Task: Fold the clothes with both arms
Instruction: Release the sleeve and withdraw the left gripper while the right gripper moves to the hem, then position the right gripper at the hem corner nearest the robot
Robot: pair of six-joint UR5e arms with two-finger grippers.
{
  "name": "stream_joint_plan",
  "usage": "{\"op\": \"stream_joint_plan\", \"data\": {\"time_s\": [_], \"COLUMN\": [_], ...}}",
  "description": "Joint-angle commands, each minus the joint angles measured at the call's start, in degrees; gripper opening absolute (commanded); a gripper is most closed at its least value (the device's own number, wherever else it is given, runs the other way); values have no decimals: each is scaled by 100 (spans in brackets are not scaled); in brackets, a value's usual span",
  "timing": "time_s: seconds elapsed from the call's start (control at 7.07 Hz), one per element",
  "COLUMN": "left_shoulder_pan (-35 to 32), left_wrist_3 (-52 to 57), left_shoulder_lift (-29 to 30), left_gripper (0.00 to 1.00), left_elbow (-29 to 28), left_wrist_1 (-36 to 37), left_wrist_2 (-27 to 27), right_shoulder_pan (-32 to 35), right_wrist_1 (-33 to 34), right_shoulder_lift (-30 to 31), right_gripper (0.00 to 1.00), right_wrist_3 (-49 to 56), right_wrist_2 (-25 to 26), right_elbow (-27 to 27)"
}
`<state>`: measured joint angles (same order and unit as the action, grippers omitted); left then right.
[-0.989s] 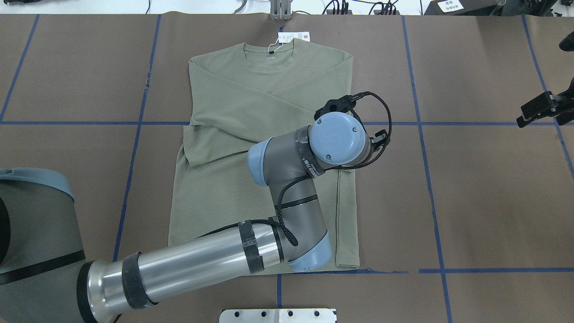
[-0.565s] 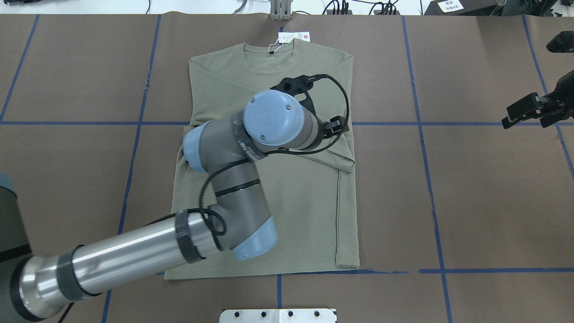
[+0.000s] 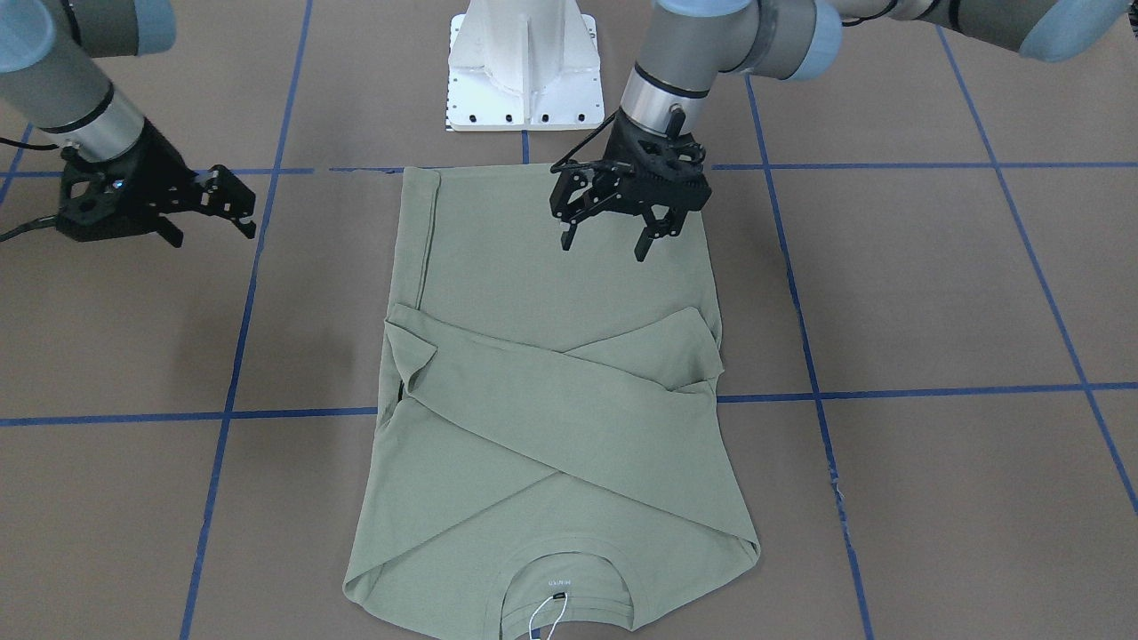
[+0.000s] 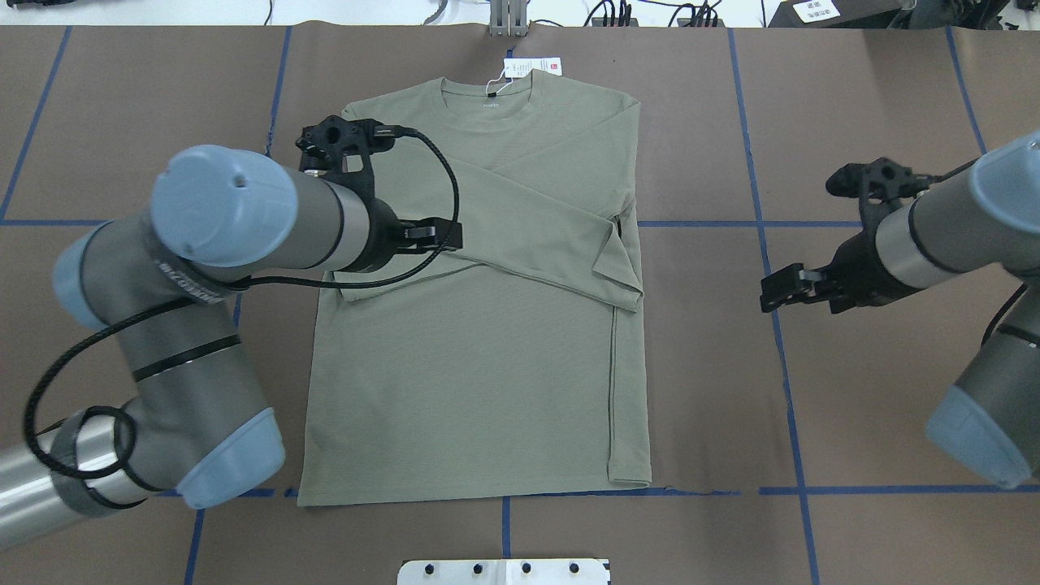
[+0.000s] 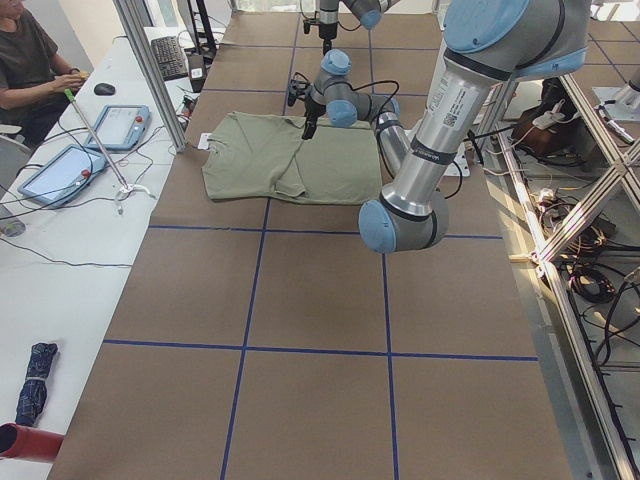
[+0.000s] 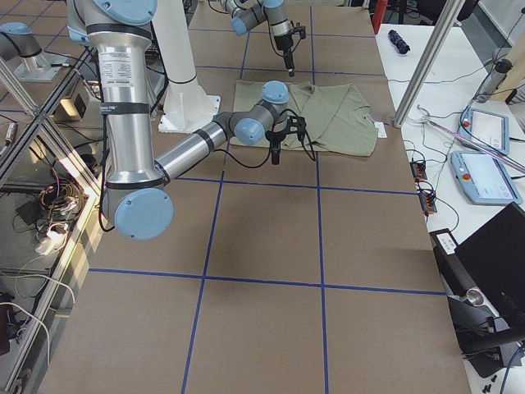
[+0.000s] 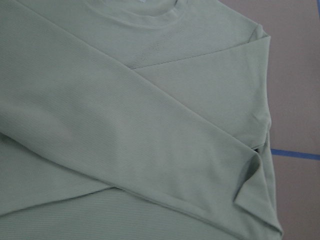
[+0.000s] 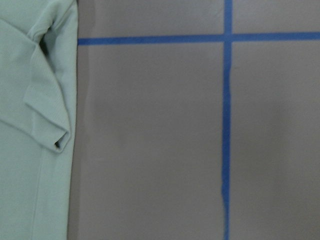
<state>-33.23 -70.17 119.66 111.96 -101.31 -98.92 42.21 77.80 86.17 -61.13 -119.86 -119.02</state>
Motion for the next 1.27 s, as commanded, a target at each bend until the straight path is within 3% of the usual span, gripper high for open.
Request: {"op": "stream_joint_plan", "data": {"time_s": [0.0, 0.14, 0.28, 0.42, 0.71, 1.13], "left_shoulder_pan": [-87, -87, -87, -87, -96, -87], "left_wrist_3": [468, 626, 628, 628, 610, 566], "left_shoulder_lift": [-870, -1144, -1164, -1164, -1164, -1164], "left_gripper": [100, 100, 100, 100, 100, 100], "left_elbow": [798, 896, 880, 854, 827, 827], "left_wrist_1": [94, 59, 32, 23, -3, -29], "left_wrist_2": [-145, -172, -172, -181, -172, -181], "right_shoulder_pan": [-1341, -1826, -2205, -2565, -2858, -2833], "right_wrist_1": [33, 564, 1509, 1945, 1915, 1906], "right_shoulder_lift": [-300, -703, -1447, -1985, -2157, -2140], "right_gripper": [100, 100, 100, 100, 94, 88], "right_wrist_3": [-1178, -1426, -1446, -1455, -1464, -1368], "right_wrist_2": [951, 1199, 1524, 1971, 2142, 2142], "right_elbow": [-235, -218, -79, 262, 703, 941]}}
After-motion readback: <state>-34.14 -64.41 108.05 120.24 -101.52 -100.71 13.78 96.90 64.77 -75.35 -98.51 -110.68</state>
